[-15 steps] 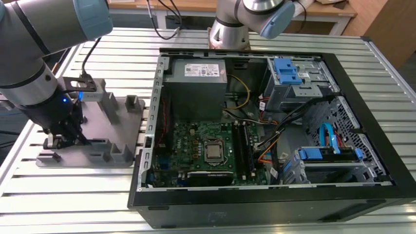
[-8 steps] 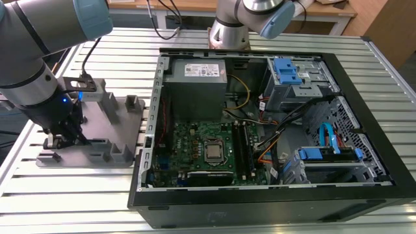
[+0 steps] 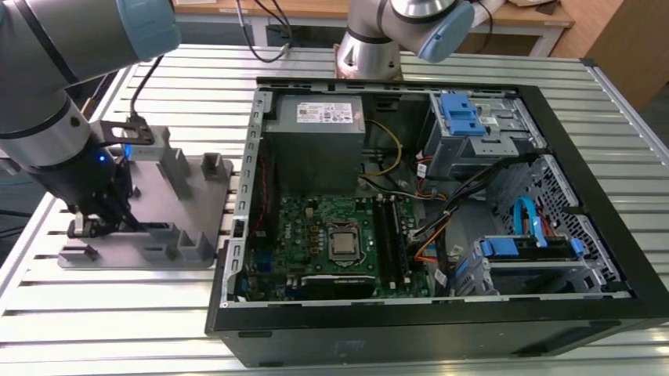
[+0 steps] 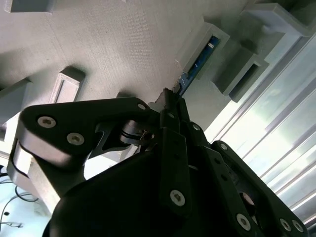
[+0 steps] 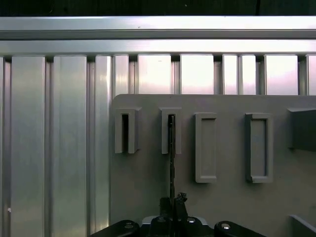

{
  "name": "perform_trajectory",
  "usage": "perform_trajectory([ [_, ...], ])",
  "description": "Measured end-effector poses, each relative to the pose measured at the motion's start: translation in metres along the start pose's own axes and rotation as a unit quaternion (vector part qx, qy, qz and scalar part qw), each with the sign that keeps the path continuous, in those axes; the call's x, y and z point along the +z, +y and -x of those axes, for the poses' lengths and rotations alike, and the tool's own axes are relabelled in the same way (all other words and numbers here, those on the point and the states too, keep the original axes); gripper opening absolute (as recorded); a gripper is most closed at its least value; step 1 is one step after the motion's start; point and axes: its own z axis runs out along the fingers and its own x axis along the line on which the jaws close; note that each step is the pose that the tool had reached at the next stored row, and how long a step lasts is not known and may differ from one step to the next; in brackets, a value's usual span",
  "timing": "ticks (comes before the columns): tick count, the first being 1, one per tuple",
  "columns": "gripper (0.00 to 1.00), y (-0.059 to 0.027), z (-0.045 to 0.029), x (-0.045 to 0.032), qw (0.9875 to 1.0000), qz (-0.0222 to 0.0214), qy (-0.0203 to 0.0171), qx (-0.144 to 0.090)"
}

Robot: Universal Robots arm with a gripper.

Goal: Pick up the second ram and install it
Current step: 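Pick up the second ram and move it above second insertion slot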

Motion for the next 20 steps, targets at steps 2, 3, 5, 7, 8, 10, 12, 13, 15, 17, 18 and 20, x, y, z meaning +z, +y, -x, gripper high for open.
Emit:
perform_trajectory([
  [2,0.14,0.0000,0.0000,-0.0038,1.0000,0.0000,0.0000,0.000],
  [3,0.14,-0.0001,0.0001,-0.0057,1.0000,0.0000,0.0000,0.000],
  [5,0.14,-0.0001,0.0001,-0.0084,1.0000,0.0000,0.0000,0.000],
  [7,0.14,-0.0002,0.0002,-0.0116,1.0000,0.0000,0.0000,0.000],
  [8,0.14,-0.0002,0.0002,-0.0129,1.0000,0.0000,0.0000,0.000],
  [10,0.14,-0.0002,0.0003,-0.0155,1.0000,0.0000,0.0000,0.000],
  [12,0.14,-0.0002,0.0003,-0.0176,1.0000,0.0000,0.0000,0.000],
  [13,0.14,-0.0002,0.0003,-0.0187,1.0000,0.0000,0.0000,0.000],
  [15,0.14,-0.0003,0.0003,-0.0210,1.0000,0.0000,0.0000,0.000],
  [17,0.14,-0.0003,0.0004,-0.0244,1.0000,0.0000,-0.0001,0.000],
  [18,0.14,-0.0003,0.0004,-0.0260,1.0000,0.0000,-0.0001,0.000],
  [20,0.14,-0.0003,0.0005,-0.0293,1.0000,0.0000,-0.0001,0.000],
])
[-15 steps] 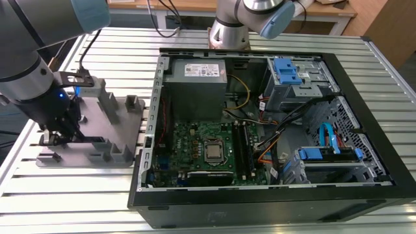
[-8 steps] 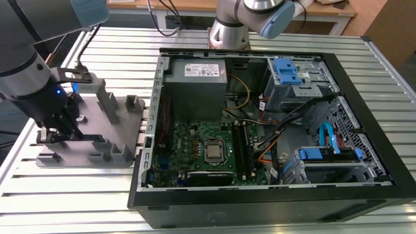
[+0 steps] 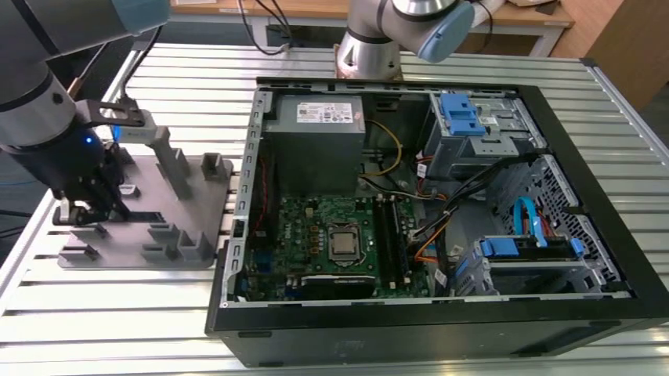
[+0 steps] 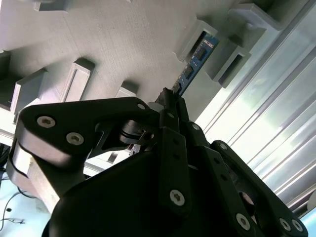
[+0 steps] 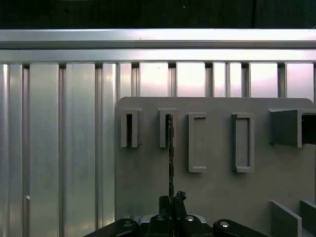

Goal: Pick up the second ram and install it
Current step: 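Pick up the second ram and move it above second insertion slot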

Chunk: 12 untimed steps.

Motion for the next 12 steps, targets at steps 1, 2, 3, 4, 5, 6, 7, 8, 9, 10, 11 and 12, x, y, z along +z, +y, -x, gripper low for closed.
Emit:
perform_trajectory([
  [1,0.14,0.0000,0.0000,-0.0020,1.0000,0.0000,0.0000,0.000],
  [2,0.14,0.0000,0.0000,-0.0039,1.0000,0.0000,0.0000,0.000],
  [3,0.14,-0.0001,0.0001,-0.0062,1.0000,0.0000,0.0000,0.000],
  [4,0.14,-0.0001,0.0001,-0.0083,1.0000,0.0001,0.0000,0.000],
  [5,0.14,-0.0001,0.0001,-0.0100,1.0000,0.0000,0.0000,0.000],
  [6,0.14,-0.0001,0.0001,-0.0118,1.0000,0.0000,0.0000,0.000],
  [7,0.14,-0.0001,0.0002,-0.0134,1.0000,0.0001,0.0000,0.000],
  [8,0.14,-0.0002,0.0002,-0.0149,1.0000,0.0000,0.0000,0.000],
  [9,0.14,-0.0002,0.0002,-0.0164,1.0000,0.0000,0.0000,0.000],
  [10,0.14,-0.0002,0.0002,-0.0180,1.0000,0.0001,0.0000,0.000],
  [11,0.14,-0.0002,0.0003,-0.0194,1.0000,0.0000,0.0000,0.000],
  [12,0.14,-0.0002,0.0003,-0.0208,1.0000,0.0000,0.0000,0.000],
])
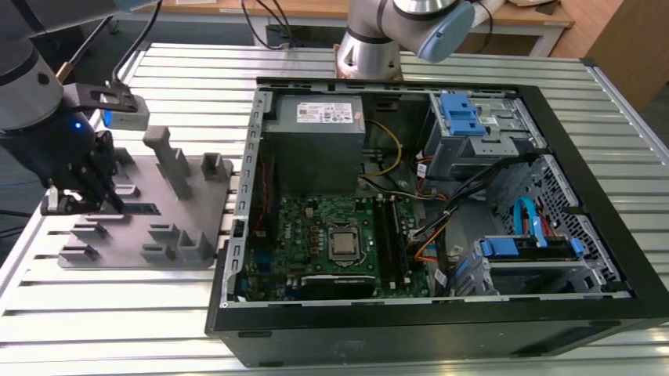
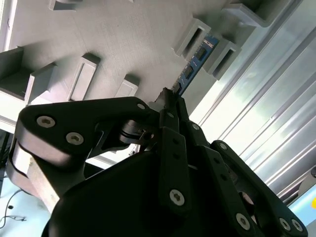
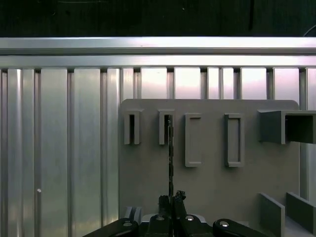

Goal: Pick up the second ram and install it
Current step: 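Pick up the second ram and move it above second insertion slot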

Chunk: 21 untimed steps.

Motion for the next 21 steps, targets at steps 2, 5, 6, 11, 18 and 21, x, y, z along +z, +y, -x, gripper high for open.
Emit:
perform_trajectory([
  [2,0.14,-0.0001,0.0000,-0.0030,1.0000,0.0000,0.0000,0.000],
  [5,0.14,-0.0001,0.0001,-0.0083,1.0000,0.0000,0.0000,0.000],
  [6,0.14,-0.0001,0.0001,-0.0103,1.0000,0.0000,0.0000,0.000],
  [11,0.14,-0.0002,0.0003,-0.0205,1.0000,0.0000,0.0000,0.000],
  [18,0.14,-0.0004,0.0004,-0.0318,1.0000,-0.0001,0.0000,0.000],
  [21,0.14,-0.0004,0.0005,-0.0363,1.0000,0.0000,0.0000,0.000],
])
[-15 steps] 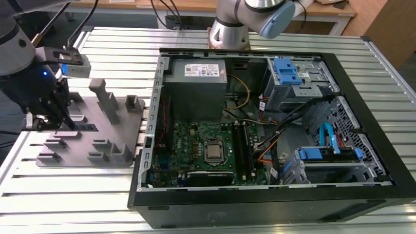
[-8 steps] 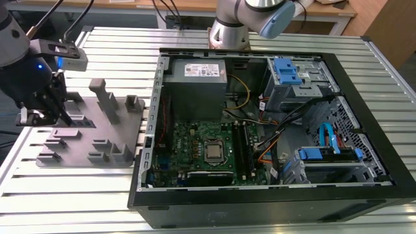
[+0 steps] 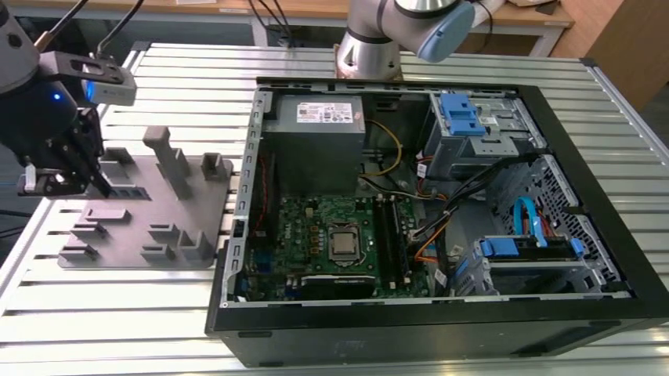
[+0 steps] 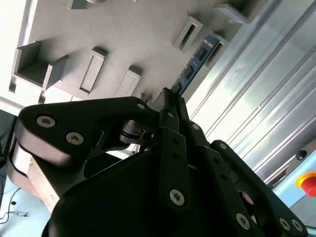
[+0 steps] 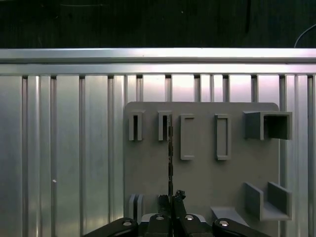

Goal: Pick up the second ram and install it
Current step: 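Pick up the second ram and move it above second insertion slot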

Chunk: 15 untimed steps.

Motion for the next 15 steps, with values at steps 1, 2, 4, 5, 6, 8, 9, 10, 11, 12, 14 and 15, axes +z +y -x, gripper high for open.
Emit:
perform_trajectory([
  [1,0.14,0.0000,0.0000,-0.0015,1.0000,0.0000,0.0000,0.000],
  [2,0.14,0.0000,0.0000,-0.0031,1.0000,0.0000,0.0000,0.000],
  [4,0.14,-0.0001,0.0001,-0.0061,1.0000,0.0000,0.0000,0.000],
  [5,0.14,-0.0001,0.0001,-0.0075,1.0000,0.0000,0.0000,0.000],
  [6,0.14,-0.0001,0.0001,-0.0089,1.0000,0.0000,0.0000,0.000],
  [8,0.14,-0.0001,0.0002,-0.0118,1.0000,0.0000,0.0000,0.000],
  [9,0.14,-0.0001,0.0002,-0.0132,1.0000,0.0000,0.0000,0.000],
  [10,0.14,-0.0002,0.0002,-0.0160,1.0000,0.0000,0.0000,0.000],
  [11,0.14,-0.0002,0.0002,-0.0174,1.0000,0.0000,0.0000,0.000],
  [12,0.14,-0.0002,0.0003,-0.0187,1.0000,-0.0001,-0.0001,0.000],
  [14,0.14,-0.0003,0.0003,-0.0217,1.0000,0.0000,-0.0001,0.000],
  [15,0.14,-0.0003,0.0003,-0.0234,1.0000,0.0000,-0.0001,0.000],
])
